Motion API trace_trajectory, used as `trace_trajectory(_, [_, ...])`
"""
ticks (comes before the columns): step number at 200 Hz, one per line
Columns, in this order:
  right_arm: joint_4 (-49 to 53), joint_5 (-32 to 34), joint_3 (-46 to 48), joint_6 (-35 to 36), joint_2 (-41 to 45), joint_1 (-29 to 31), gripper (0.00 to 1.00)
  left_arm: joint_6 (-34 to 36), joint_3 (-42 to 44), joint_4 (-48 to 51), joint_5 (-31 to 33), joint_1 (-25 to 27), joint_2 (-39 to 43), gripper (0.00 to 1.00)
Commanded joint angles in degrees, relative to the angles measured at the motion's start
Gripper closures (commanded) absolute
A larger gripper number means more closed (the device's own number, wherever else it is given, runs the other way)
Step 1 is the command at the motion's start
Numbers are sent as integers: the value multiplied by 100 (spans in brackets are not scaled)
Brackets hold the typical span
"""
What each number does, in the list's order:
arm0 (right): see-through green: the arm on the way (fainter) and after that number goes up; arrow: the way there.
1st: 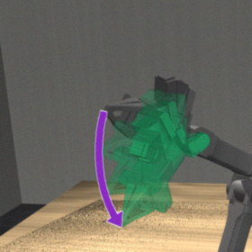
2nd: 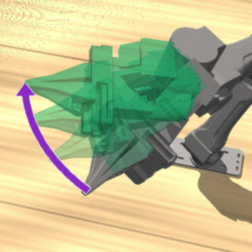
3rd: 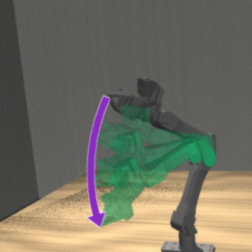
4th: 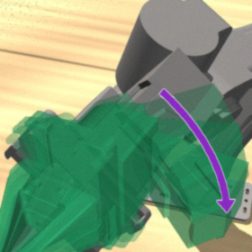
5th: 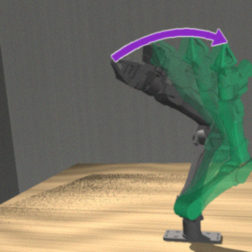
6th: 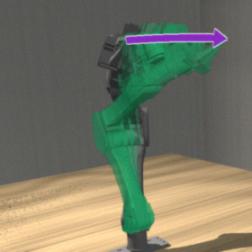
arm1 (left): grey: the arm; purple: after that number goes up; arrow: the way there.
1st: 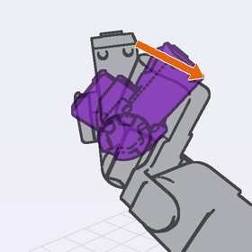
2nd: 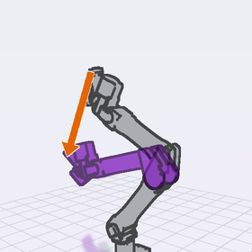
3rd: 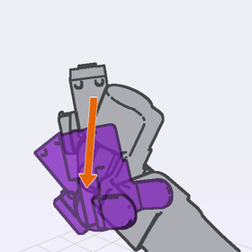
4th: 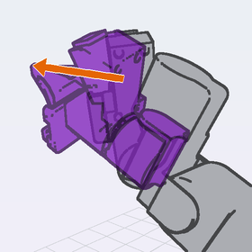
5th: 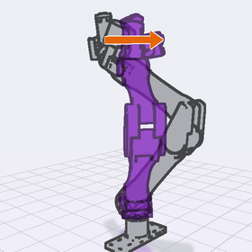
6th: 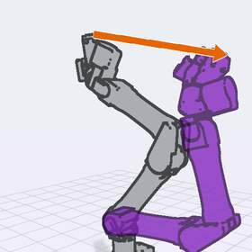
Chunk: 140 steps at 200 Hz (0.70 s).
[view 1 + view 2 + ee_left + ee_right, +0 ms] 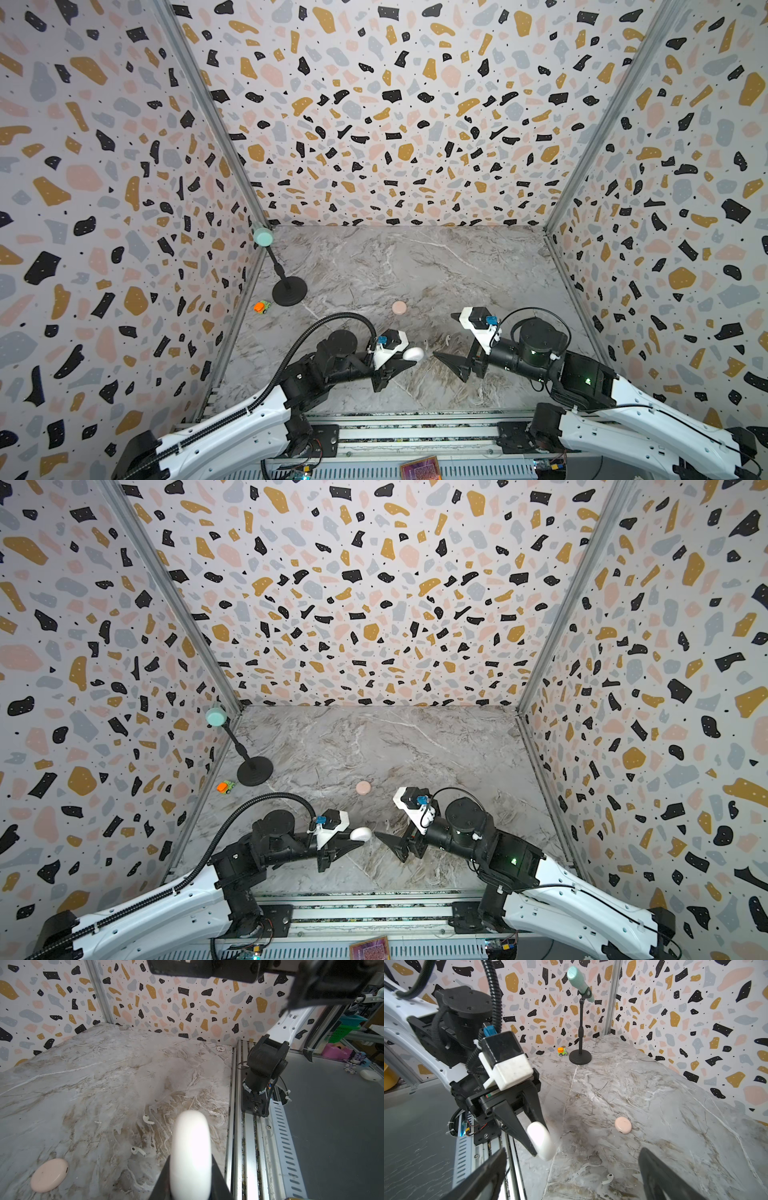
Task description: Insert the wireless bluetooth earbuds into the charging case
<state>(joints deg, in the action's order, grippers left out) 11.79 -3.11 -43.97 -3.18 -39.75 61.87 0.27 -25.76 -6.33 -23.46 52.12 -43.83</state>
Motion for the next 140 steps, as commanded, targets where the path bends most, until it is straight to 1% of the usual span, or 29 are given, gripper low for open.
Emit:
trace_trajectory(1, [-327, 390, -41, 42, -143, 253, 1, -189, 14, -476, 3, -18, -167, 100])
trace_trajectory(21, [-327, 716, -74, 153, -348, 533, 1, -354, -47, -467, 47, -16, -299, 100])
trace_trajectory(37, [-278, 1103, -102, 252, -504, 765, 1, -360, -24, -494, -29, -14, -275, 100])
trace_trajectory(52, [-272, 1333, -88, 304, -552, 922, 1, -349, 17, -518, -50, -9, -225, 100])
trace_trajectory(91, [-305, 1539, -2, 318, -651, 994, 1, -335, 56, -554, -76, -9, -155, 100])
trace_trajectory(127, [-223, 1963, 4, 318, -833, 1079, 1, -250, 64, -563, -229, -9, -93, 100])
trace_trajectory(140, [-222, 1992, 26, 341, -856, 1076, 1, -239, 73, -565, -255, -1, -72, 100])
